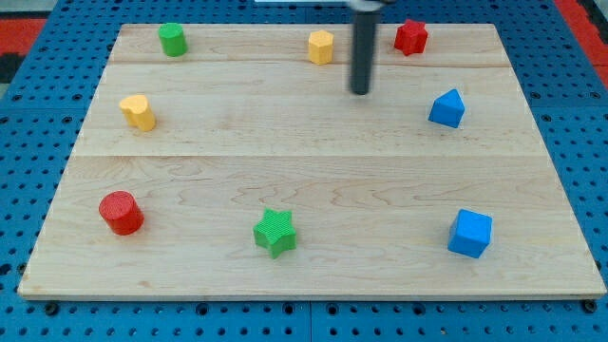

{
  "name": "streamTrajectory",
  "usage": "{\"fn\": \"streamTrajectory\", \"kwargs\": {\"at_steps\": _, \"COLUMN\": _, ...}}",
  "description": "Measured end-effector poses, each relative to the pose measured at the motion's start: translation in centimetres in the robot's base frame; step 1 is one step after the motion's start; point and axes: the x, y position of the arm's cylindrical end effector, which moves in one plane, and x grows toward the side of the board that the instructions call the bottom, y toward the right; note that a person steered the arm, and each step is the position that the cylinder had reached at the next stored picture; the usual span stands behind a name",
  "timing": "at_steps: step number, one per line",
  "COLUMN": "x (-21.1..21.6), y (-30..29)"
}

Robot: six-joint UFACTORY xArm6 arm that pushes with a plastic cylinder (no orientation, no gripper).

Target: Move the red star below to the green circle

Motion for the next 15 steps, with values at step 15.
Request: {"fn": "streamTrajectory", "kwargs": {"at_steps": 15, "x": 0.4, "y": -29.0}}
